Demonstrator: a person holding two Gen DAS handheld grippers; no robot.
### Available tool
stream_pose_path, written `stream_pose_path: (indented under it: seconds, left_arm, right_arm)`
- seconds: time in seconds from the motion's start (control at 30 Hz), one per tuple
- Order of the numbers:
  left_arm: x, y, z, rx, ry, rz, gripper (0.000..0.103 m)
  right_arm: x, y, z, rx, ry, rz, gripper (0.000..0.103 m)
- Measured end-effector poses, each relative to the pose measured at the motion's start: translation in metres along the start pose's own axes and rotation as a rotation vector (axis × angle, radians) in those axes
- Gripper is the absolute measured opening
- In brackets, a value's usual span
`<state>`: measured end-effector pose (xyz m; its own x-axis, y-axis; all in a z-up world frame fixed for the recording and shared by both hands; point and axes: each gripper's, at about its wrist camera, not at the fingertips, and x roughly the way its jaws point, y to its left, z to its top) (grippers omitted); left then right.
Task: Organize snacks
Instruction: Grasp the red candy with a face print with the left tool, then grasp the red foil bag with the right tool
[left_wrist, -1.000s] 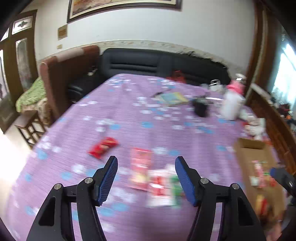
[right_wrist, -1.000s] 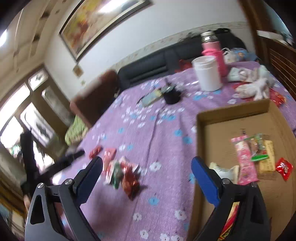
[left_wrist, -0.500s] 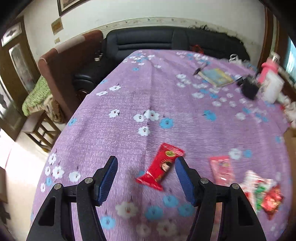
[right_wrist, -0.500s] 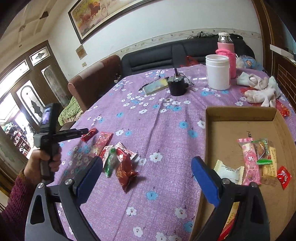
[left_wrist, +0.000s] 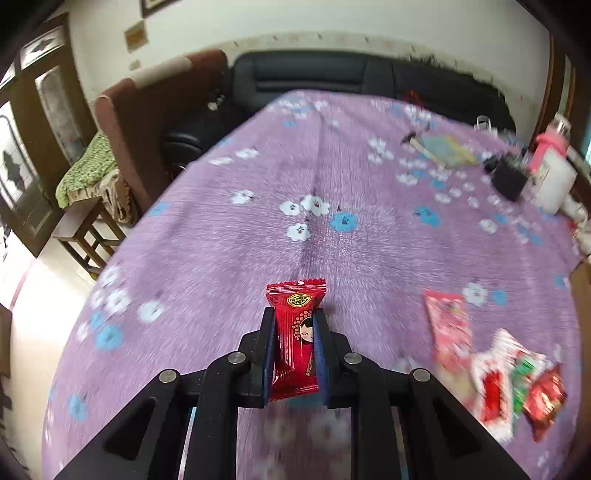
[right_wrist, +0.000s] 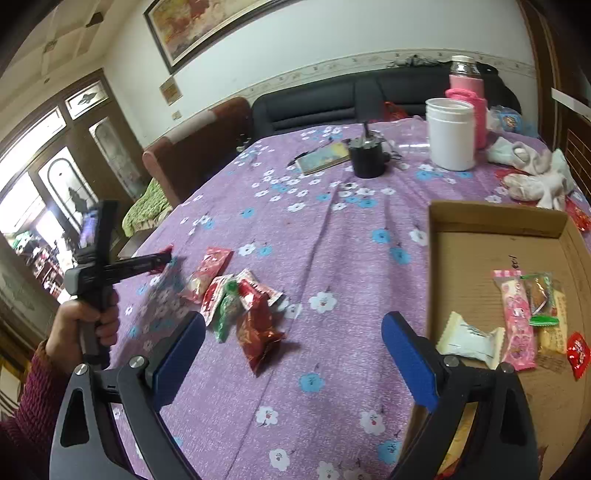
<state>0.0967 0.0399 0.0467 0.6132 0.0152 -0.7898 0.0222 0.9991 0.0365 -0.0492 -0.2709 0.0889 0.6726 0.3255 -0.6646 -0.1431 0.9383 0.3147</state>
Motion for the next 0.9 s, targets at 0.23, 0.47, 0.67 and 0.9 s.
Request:
stream_pose_path:
  seconds: [0.23, 0.47, 0.67, 0.9]
  left_arm:
    - [-0.038, -0.003, -0.023, -0.117, -0.194, -0.073, 0.019]
    - [-0.03, -0.009, -0.026, -0.056, -0.188, -0.137, 0.019]
    - [-0.033, -0.007, -0.028, -0.061, -0.176, -0.185, 0.019]
    - [-0.035, -0.015, -0.03, -0.031, -0.19, -0.192, 0.019]
  right_arm:
    - [0.024, 0.021, -0.006, -0.066, 0.078, 0.017, 0.096]
    - [0.053, 0.06, -0.015, -0.223, 0.17, -0.093, 0.095]
    - [0.085, 0.065, -0.017, -0.267, 0.213, -0.148, 0.058]
    - [0.085, 0.061, -0.029, -0.274, 0.184, -0.145, 0.037]
